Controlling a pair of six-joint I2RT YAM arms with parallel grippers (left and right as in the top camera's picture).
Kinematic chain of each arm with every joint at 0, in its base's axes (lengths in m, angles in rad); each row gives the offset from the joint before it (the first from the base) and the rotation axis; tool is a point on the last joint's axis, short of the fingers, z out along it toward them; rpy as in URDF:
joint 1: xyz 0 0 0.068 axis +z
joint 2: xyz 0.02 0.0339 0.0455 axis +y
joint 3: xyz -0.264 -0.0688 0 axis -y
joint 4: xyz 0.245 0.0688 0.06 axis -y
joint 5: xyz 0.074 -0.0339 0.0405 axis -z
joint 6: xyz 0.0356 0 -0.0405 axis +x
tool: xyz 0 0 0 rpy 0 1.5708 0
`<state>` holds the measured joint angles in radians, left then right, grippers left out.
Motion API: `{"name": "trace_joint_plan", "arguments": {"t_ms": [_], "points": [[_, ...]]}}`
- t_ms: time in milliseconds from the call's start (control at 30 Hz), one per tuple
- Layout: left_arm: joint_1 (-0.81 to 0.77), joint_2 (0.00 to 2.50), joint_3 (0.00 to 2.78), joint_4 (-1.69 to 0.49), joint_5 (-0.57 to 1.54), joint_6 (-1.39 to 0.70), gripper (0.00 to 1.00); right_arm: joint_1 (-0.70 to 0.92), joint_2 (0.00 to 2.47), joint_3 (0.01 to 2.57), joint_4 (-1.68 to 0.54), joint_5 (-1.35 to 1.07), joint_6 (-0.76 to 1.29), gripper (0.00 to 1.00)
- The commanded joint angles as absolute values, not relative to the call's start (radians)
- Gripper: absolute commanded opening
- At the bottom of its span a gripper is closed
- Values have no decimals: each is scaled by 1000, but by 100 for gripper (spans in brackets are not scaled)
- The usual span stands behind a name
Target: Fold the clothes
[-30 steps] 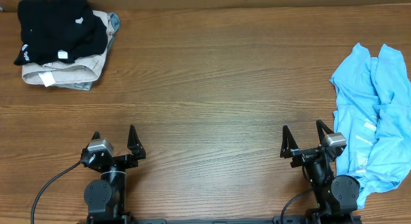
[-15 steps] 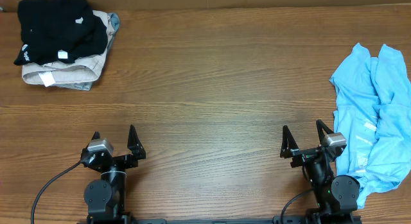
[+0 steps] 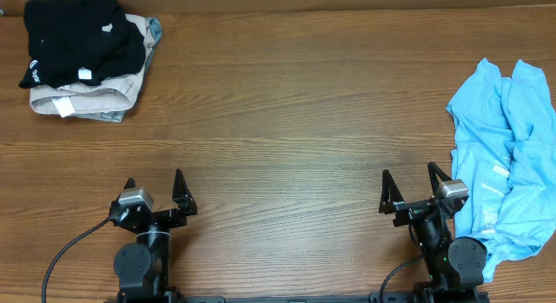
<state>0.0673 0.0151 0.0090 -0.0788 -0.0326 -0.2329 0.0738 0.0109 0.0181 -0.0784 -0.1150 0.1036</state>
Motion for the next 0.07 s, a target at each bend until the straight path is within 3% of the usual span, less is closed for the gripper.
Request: {"name": "trace_joint_plan", "arguments": {"t_ms": [0, 33], "points": [[65, 4, 5, -76, -22, -217, 100, 79, 3, 8, -74, -105, 101, 100], [65, 4, 5, -76, -22, -217, 100, 79, 3, 8, -74, -105, 101, 100]]}}
